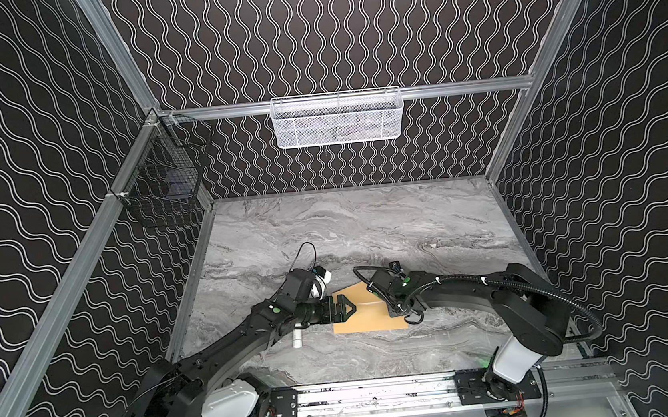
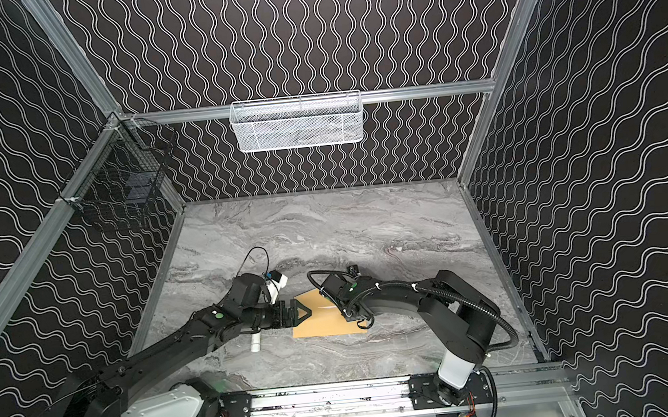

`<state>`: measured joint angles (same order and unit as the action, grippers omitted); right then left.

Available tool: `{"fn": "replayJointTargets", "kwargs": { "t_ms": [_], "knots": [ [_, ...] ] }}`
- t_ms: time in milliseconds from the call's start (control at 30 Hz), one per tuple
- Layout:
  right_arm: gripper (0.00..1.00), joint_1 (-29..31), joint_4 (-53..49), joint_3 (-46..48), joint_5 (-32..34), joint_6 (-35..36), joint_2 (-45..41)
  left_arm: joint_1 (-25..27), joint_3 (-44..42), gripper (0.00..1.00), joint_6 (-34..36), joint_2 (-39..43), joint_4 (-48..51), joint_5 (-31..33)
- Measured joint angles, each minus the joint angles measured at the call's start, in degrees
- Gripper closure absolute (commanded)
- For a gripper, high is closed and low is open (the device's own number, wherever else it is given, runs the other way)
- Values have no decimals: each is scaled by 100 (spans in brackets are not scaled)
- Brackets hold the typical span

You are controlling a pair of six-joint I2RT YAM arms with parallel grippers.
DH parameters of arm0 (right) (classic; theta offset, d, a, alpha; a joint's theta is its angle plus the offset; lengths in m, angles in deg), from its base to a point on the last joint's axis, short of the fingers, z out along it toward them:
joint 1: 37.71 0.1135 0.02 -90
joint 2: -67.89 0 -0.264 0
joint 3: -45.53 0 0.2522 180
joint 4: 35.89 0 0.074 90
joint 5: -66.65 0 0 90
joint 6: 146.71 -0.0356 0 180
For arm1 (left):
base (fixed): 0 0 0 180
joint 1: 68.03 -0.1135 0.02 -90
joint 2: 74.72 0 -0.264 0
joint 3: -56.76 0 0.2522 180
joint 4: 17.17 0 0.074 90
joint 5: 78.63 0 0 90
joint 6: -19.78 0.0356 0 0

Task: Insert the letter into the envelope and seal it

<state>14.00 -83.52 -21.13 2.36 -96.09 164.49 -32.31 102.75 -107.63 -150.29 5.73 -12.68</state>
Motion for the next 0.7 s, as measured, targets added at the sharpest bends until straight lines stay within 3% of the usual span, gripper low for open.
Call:
{"fn": "replayJointTargets", "kwargs": {
  "t_ms": [200,400,600,700],
  "knots": [
    [40,44,-63,-46,-94,-2,-444,0,240,5,31,103,448,245],
    [31,57,330,393,-249,179,-1362,0,804,7,205,186,1679,1071],
    [1,52,907,667,-306,483,-1893,4,1062,9,101,249,2909,1996],
    [0,37,1189,697,-382,647,-1893,13,1130,16,-173,157,3377,2485]
  ]
}}
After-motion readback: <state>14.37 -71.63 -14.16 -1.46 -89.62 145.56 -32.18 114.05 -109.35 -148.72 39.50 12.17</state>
